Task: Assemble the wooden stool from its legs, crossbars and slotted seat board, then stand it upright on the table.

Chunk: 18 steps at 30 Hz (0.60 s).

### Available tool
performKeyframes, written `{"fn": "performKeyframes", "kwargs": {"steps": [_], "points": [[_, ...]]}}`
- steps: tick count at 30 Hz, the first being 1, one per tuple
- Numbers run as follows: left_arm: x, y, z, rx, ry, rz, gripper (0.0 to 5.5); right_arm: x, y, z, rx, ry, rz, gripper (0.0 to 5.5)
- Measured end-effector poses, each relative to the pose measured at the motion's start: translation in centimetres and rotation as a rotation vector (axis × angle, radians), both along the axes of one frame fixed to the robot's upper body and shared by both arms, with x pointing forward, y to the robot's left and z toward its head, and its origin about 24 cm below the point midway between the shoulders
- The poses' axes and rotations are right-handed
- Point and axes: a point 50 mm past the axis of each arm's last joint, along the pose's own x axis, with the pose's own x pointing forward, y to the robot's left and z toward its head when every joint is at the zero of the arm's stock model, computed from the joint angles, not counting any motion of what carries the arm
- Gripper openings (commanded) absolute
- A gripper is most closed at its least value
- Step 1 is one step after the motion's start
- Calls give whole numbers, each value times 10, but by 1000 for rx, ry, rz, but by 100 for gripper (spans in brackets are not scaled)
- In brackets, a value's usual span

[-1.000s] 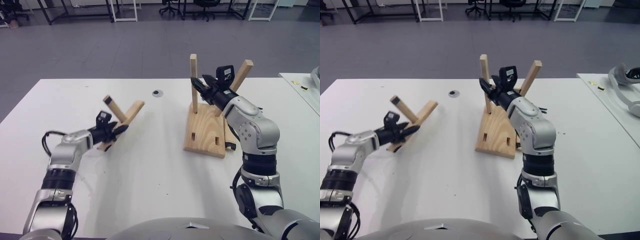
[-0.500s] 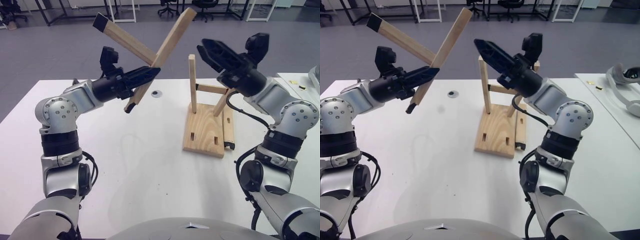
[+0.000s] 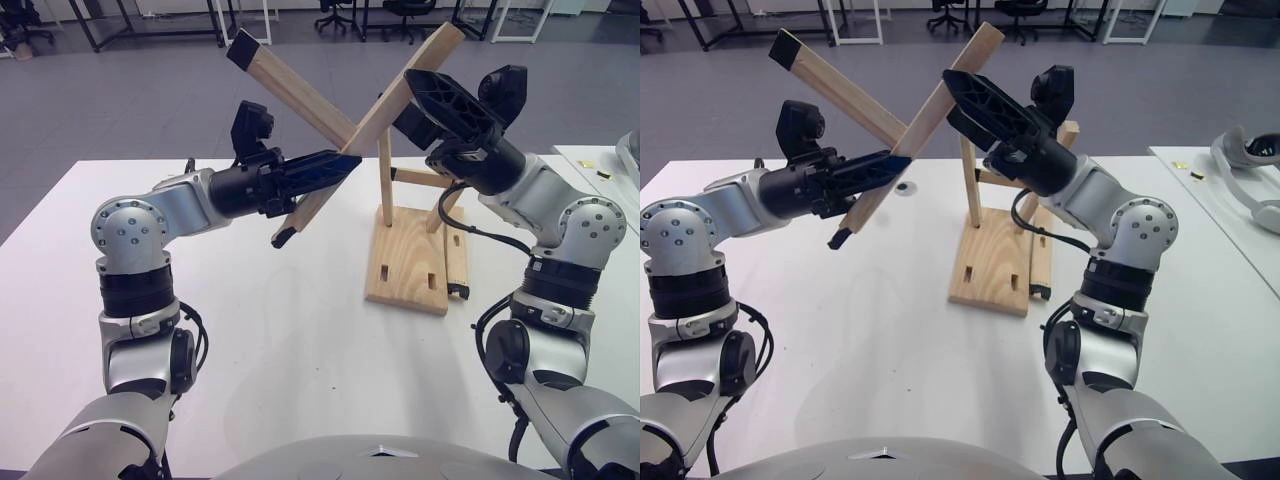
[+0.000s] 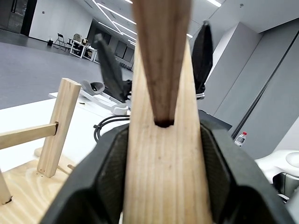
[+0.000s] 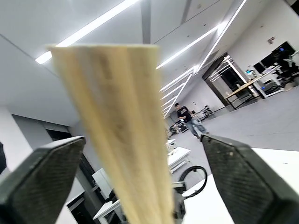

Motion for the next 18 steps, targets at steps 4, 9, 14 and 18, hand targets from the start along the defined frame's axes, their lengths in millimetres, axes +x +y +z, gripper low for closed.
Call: {"fn": "performKeyframes", "kwargs": {"steps": [4, 9, 14, 18], "points": [[0, 0, -2, 5, 9, 1, 203, 1, 2, 0, -3, 5, -10, 321], [-1, 0, -4, 9, 18, 3, 203, 1, 1, -1, -10, 12, -21, 231], [-2, -1, -3, 9, 17, 4, 203, 2, 2, 0, -22, 8, -34, 211], [0, -1, -3, 10, 18, 30, 268, 3, 3, -1, -33, 17, -48, 209]]}}
